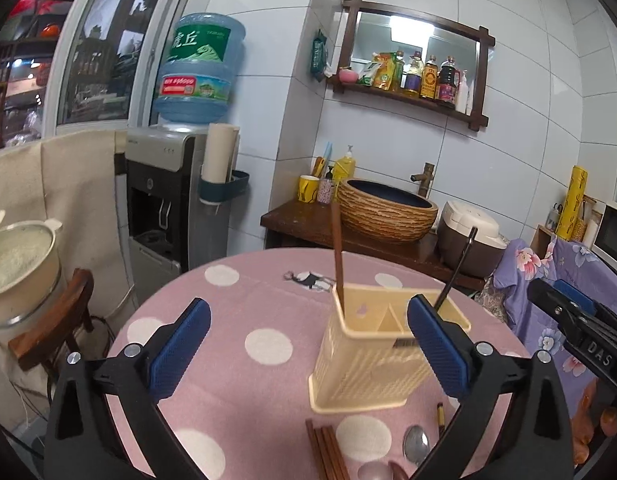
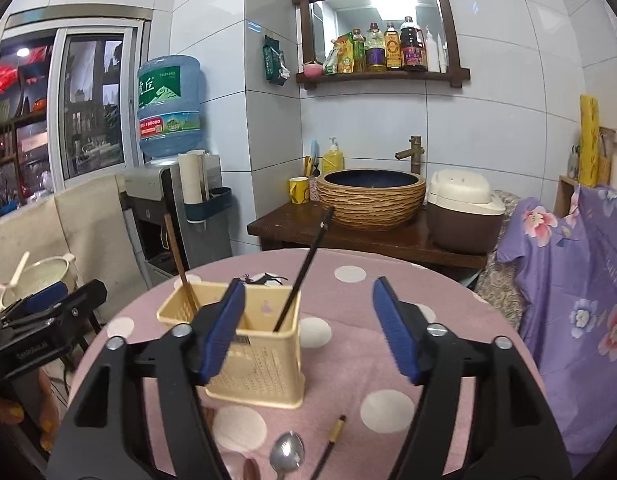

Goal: Organize utensils
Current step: 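Lower both chopsticks into the beige holder and open both tools, then close the left tool on another wooden chopstick while the right tool grasps a gold-tipped black chopstick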

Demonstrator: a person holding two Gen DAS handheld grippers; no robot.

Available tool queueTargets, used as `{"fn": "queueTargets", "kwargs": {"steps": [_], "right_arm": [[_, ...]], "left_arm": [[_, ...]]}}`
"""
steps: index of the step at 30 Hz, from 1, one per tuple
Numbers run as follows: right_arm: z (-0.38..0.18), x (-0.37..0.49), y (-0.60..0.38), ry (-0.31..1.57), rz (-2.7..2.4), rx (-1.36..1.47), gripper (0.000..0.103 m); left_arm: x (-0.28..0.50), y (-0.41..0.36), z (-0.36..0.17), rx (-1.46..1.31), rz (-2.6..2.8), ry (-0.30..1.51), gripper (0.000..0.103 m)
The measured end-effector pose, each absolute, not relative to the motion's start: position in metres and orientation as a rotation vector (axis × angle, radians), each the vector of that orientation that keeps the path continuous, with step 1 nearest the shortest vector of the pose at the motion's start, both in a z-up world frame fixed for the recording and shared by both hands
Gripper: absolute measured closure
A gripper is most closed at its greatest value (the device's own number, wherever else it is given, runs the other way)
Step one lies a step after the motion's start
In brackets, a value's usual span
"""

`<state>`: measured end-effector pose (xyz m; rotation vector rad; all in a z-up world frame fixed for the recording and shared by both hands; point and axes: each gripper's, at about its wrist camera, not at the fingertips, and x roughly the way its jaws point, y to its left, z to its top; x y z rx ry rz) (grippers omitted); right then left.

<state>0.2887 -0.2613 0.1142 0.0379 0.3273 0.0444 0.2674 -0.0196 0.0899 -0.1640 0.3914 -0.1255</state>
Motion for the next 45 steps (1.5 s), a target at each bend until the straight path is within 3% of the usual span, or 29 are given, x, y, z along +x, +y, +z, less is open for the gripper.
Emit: {"fn": "queueTargets", "kwargs": {"steps": [3, 4, 16, 25, 32, 38, 45], "right_arm": [[0.1, 0.26, -0.261, 0.247, -0.018, -0.013, 0.008], [0.096, 0.254, -0.261, 0.227, -0.031, -0.024, 0.006], [0.018, 0.229, -0.27, 0.471, -0.055, -0.047, 0.006], [-0.02, 0.22, -0.282, 0.648, -0.116, -0.019, 0.006], [-0.039, 0.22, -0.285, 0.718, -0.113, 0.012, 0.006], [-0.041, 0.221, -0.285, 0.729, -0.106, 0.034, 0.006], [-0.041, 0.224, -0.282, 0.734, -0.097, 0.027, 0.006]], "left_arm": [[0.254, -0.018, 0.073, -0.149, -0.12, 0.368, 0.005], [0.251, -0.019, 0.068, -0.128, -0.104, 0.371, 0.005], [0.216, -0.027, 0.021, -0.02, -0.079, 0.418, 0.005], [0.217, -0.016, -0.009, -0.076, -0.145, 0.628, 0.006], [0.22, -0.032, -0.029, -0.041, -0.201, 0.728, 0.034], [0.226, -0.06, -0.043, 0.056, -0.234, 0.791, 0.042], [0.232, -0.064, -0.057, 0.139, -0.17, 0.833, 0.043]]}}
